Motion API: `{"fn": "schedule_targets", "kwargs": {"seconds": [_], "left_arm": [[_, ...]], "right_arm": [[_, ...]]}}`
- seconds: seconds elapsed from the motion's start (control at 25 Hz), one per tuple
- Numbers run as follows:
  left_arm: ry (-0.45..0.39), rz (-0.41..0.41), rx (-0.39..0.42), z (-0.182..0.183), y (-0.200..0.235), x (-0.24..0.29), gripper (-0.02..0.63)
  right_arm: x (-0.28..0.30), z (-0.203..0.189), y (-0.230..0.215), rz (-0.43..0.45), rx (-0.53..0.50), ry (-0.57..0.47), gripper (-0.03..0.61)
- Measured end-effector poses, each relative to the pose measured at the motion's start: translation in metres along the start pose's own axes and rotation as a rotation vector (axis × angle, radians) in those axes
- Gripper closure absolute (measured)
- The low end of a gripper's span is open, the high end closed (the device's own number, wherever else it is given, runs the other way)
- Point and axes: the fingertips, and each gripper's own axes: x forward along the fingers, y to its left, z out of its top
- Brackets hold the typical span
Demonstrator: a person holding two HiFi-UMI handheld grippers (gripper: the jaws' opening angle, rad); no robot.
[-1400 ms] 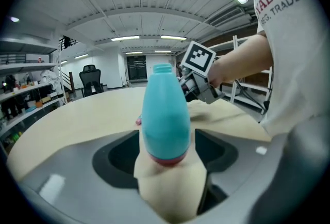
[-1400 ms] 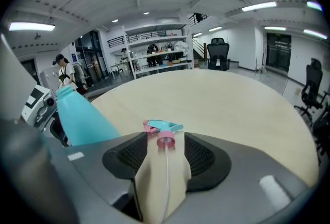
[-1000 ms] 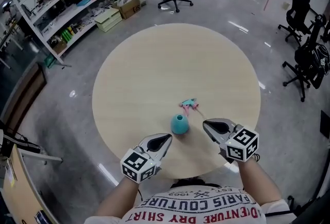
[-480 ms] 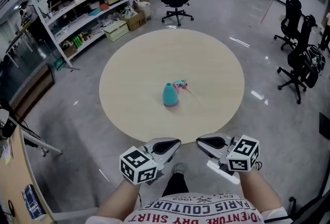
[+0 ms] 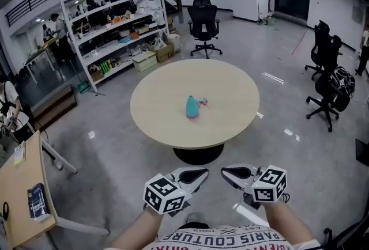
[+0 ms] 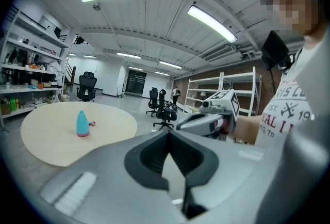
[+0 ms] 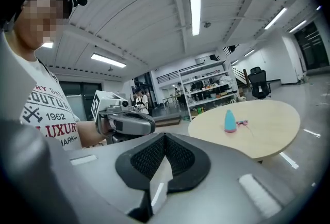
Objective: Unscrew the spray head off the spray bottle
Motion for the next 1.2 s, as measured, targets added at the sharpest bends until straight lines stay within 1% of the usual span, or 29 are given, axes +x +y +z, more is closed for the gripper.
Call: {"fn": "schedule_targets", "kwargs": {"seconds": [0.2,0.36,0.52,0.68,1.2], "left_arm": [[0.0,0.004,-0.012,-0.009,-0.026,-0.015,0.612],[0.0,0.027,0.002,-0.016,-0.028,-0.023,0.612],[0.003,0.038,-0.026,-0.032,-0.03,-0.034,0.612],[-0.006,0.045,-0.025,-0.029,-0.034,-0.035,0.612],[0.009,0.033,-0.009,-0.03,-0.049,-0.027,0.612]], "right_arm": [[-0.015,-0.004,0.026,-0.004,-0.004,-0.012,0.578],[-0.01,-0.014,0.033,-0.017,-0.013,-0.001,0.578],[-0.005,-0.026,0.042,-0.002,-0.008,0.013,0.578],[-0.008,-0.024,0.045,0.007,-0.013,0.008,0.578],[-0.022,-0.027,0.047,-0.007,-0.004,0.007,0.578]]}}
